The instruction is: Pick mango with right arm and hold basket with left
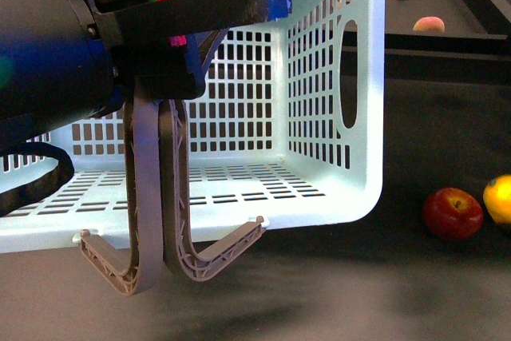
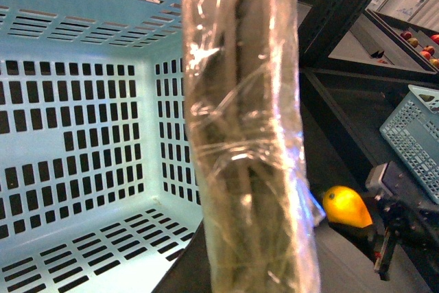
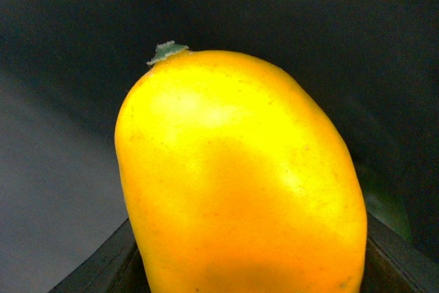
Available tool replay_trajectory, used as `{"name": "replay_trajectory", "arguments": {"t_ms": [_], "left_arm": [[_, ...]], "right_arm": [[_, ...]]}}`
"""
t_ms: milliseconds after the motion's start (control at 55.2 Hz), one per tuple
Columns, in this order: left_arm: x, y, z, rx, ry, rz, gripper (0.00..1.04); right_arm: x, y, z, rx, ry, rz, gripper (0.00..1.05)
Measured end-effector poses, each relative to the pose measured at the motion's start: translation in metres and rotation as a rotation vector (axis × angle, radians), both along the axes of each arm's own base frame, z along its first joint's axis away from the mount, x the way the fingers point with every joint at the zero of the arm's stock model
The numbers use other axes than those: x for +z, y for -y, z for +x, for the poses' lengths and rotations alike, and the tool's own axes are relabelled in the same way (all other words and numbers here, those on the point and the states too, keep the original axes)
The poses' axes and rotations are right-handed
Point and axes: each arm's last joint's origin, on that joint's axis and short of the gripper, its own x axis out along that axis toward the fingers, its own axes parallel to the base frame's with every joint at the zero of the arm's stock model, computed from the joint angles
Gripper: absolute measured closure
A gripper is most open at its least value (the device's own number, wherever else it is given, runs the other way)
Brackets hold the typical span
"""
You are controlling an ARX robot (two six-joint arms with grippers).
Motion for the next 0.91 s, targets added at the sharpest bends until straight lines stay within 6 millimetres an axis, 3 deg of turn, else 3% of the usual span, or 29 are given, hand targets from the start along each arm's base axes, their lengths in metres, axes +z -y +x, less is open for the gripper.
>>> {"name": "replay_trajectory", "arguments": {"t_ms": [217,344,543,688,905], "left_arm": [[0.0,0.0,0.0,0.0,0.0,0.0,0.96],[0.0,0.0,0.0,0.001,0.0,0.0,0.96],[0.0,0.0,0.0,0.0,0.0,0.0,0.96],[0.0,0.0,0.0,0.0,0.0,-0.001,0.96],[0.0,0.0,0.0,0.0,0.0,0.0,0.96]], "right_arm": [[0.058,-0.03,-0.006,-0.035,0.102,0.137,0.45],[0.107,-0.06,-0.011,-0.047,0.212,0.248,0.45],[0.154,-0.102,-0.019,-0.018,0.299,0.393,0.45],[0.17,-0.129,-0.019,-0.008,0.317,0.468,0.45],[0.174,-0.166,-0.01,-0.016,0.329,0.507,0.45]]}}
